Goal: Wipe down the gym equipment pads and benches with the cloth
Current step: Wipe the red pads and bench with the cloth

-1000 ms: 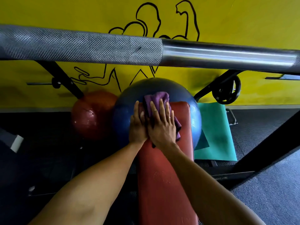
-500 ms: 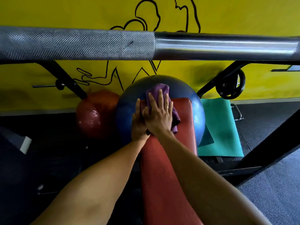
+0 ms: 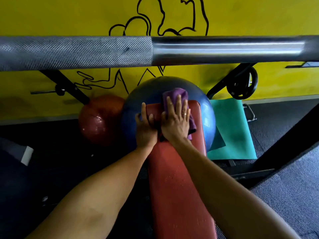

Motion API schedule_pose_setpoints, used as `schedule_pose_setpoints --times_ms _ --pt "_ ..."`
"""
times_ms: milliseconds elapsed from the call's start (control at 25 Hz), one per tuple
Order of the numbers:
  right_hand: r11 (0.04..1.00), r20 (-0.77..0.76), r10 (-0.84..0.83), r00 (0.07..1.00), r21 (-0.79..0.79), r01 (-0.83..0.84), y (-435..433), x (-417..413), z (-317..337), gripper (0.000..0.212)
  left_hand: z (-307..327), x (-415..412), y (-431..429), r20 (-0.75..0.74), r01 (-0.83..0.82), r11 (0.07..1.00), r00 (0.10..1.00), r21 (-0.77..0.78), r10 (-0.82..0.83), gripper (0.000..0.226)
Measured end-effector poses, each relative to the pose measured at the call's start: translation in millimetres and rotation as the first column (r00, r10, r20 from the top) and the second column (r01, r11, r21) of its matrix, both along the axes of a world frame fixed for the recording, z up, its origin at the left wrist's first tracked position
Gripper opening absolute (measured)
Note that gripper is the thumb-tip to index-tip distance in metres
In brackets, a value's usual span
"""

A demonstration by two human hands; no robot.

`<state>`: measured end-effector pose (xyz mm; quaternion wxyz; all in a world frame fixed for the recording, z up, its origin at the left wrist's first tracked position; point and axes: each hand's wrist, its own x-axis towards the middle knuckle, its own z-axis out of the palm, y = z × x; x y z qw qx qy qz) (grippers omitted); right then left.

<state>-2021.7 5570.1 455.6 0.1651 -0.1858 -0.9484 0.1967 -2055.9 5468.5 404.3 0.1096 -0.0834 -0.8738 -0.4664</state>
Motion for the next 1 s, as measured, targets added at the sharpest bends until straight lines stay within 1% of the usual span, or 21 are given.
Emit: schedule_pose_setpoints --times_ms 40,80,160,200,240,280,320,360,400,440,480,560,640,680,760,880,920,1000 --pt "0.999 -0.021 0.041 0.999 0.025 -0.040 -9 10 -8 0.064 -2 -2 -2 -0.034 -0.002 0.996 0.999 -0.089 -0.001 0.054" --pt "0.997 -0.047 0.055 0.997 0.050 -0.053 -12 25 -17 0.064 -6 -4 -5 -0.098 -0.027 0.983 0.995 -0.180 0.010 0.053" --pt "0.993 -0.092 0.057 0.994 0.109 -0.046 -3 60 -38 0.062 -10 -7 -14 -0.288 -0.104 0.938 0.958 -0.330 0.005 0.051" --pt "0.990 -0.093 0.035 0.995 0.140 -0.021 6 77 -45 0.061 -9 -12 -19 -0.380 -0.125 0.908 0.924 -0.400 -0.040 0.050" --pt "0.989 -0.080 -0.004 0.997 0.147 0.016 16 89 -48 0.062 -8 -19 -21 -0.437 -0.118 0.881 0.893 -0.458 -0.108 0.048" --pt "0.991 -0.060 -0.079 0.995 0.101 0.085 26 94 -48 0.063 -1 -24 -21 -0.457 -0.083 0.859 0.870 -0.506 -0.186 0.048" --pt "0.985 -0.021 -0.172 0.985 0.006 0.172 34 92 -44 0.065 6 -30 -17 -0.455 -0.036 0.839 0.852 -0.542 -0.258 0.047" --pt "0.957 0.027 -0.263 0.964 -0.119 0.264 40 84 -37 0.066 13 -35 -10 -0.443 0.010 0.818 0.837 -0.575 -0.322 0.046" --pt "0.910 0.061 -0.320 0.946 -0.258 0.324 46 70 -26 0.067 19 -39 0 -0.415 0.056 0.788 0.826 -0.613 -0.381 0.046" --pt "0.871 0.065 -0.328 0.942 -0.366 0.329 53 52 -15 0.067 26 -44 12 -0.372 0.103 0.746 0.817 -0.658 -0.441 0.046" --pt "0.857 0.050 -0.316 0.948 -0.413 0.308 58 36 -3 0.066 31 -48 25 -0.326 0.145 0.697 0.805 -0.702 -0.496 0.048" --pt "0.885 0.051 -0.273 0.961 -0.377 0.272 61 16 7 0.065 41 -55 47 -0.254 0.203 0.620 0.784 -0.758 -0.567 0.055" --pt "0.900 0.075 -0.276 0.958 -0.330 0.285 62 23 0 0.066 48 -60 62 -0.200 0.249 0.576 0.771 -0.779 -0.604 0.062" --pt "0.896 0.082 -0.302 0.950 -0.314 0.312 62 36 -8 0.067 49 -60 63 -0.200 0.245 0.561 0.763 -0.791 -0.614 0.062" --pt "0.860 0.109 -0.379 0.919 -0.326 0.393 62 69 -26 0.068 48 -56 61 -0.237 0.198 0.534 0.734 -0.822 -0.636 0.059" --pt "0.824 0.203 -0.438 0.876 -0.299 0.481 54 114 -50 0.068 49 -53 58 -0.239 0.167 0.528 0.751 -0.833 -0.616 0.058" --pt "0.816 0.221 -0.436 0.873 -0.311 0.486 51 120 -53 0.068 50 -51 59 -0.238 0.162 0.524 0.754 -0.836 -0.612 0.058" --pt "0.786 0.209 -0.422 0.882 -0.400 0.471 53 112 -43 0.067 48 -49 60 -0.259 0.143 0.527 0.745 -0.838 -0.615 0.057"
